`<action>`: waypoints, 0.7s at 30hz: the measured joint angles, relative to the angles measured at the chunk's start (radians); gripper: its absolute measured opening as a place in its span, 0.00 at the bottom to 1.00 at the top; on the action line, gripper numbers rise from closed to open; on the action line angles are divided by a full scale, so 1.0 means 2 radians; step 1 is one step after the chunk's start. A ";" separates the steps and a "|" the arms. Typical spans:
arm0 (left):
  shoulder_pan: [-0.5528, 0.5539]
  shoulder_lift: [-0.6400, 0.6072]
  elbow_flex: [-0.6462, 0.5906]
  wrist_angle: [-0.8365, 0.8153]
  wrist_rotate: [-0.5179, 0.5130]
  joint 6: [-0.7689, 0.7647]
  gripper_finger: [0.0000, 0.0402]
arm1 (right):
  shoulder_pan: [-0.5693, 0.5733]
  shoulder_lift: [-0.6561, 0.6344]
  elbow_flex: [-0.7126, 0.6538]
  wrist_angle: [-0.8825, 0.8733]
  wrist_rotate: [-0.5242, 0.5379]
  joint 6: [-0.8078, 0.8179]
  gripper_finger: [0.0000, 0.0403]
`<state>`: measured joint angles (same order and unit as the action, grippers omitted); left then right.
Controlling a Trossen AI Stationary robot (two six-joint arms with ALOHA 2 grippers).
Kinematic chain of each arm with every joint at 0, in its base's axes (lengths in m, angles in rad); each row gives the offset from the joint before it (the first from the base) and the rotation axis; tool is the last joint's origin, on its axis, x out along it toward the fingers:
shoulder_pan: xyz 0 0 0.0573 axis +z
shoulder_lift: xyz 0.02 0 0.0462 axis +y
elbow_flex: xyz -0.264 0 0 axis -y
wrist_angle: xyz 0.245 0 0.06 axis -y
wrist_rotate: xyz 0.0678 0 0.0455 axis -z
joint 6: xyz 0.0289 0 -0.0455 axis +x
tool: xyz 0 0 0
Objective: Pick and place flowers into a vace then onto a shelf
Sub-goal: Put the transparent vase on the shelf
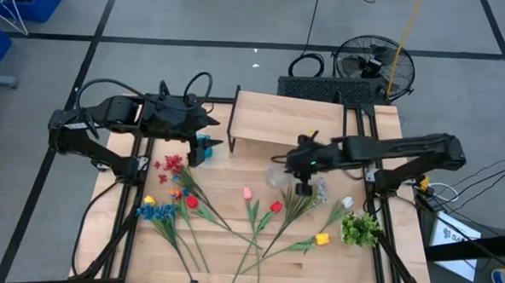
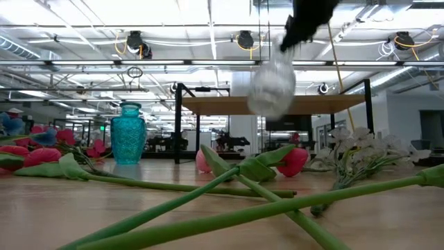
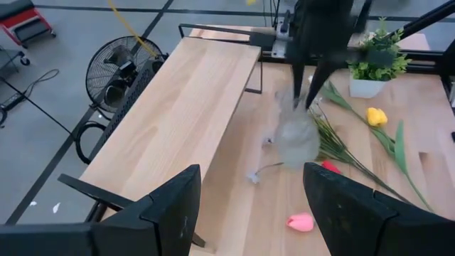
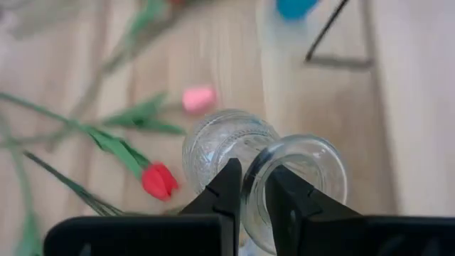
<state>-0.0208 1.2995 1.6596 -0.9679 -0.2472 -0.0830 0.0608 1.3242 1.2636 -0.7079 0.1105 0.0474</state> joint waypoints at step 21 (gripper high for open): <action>0.000 0.000 0.000 0.000 -0.012 -0.001 0.63 | -0.169 0.003 0.244 -0.346 0.117 -0.047 0.10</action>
<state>-0.0208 1.2995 1.6596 -0.9676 -0.2714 -0.0841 -0.2764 1.3294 1.7525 -1.3995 0.3448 -0.0475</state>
